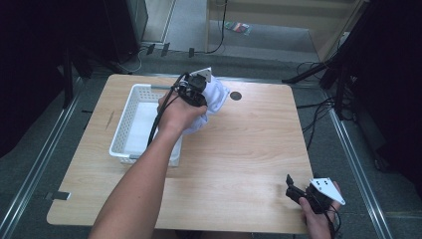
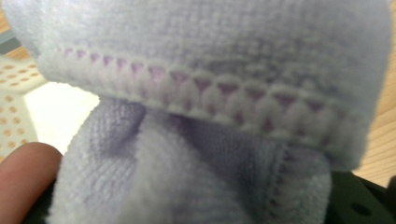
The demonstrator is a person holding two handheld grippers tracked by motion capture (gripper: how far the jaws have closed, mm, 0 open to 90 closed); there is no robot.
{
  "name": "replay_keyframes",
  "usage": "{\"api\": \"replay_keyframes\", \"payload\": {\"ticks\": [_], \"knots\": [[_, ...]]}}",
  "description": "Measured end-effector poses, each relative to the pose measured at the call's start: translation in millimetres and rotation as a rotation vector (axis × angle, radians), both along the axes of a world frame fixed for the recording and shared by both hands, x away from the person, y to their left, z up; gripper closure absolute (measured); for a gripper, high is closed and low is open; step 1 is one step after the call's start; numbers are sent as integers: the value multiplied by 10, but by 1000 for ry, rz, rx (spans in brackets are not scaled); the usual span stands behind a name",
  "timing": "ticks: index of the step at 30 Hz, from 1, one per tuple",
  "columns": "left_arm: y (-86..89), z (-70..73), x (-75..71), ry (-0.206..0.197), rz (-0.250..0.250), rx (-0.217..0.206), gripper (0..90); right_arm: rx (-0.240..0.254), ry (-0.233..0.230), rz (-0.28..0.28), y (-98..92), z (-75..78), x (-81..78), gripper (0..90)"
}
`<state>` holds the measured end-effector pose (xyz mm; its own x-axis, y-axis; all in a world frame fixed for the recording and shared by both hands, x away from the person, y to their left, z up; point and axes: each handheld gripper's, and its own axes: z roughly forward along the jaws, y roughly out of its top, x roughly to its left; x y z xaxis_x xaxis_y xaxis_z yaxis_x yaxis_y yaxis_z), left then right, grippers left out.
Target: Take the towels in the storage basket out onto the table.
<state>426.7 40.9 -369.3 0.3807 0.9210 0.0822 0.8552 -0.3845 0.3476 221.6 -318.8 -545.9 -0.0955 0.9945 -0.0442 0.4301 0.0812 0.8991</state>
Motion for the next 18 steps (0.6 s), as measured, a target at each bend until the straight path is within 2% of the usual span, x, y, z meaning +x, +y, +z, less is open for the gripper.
{"api": "replay_keyframes", "payload": {"ticks": [5, 9, 12, 17, 18], "knots": [[-162, -65, 18, 15, -20, -9, 621, 4, 0, 1, -2, 0, -1, 79], [-311, -171, 31, 20, -34, -17, 621, 6, -2, 3, -3, 0, -1, 79], [-368, -215, 36, 25, -46, -18, 620, 6, -4, 3, -6, 0, 2, 79], [-472, -392, 42, 54, -60, -45, 618, 6, -4, 4, -7, -1, 2, 79], [-492, -463, 39, 59, -60, -53, 617, 8, -4, 3, -6, 0, 2, 79]]}}
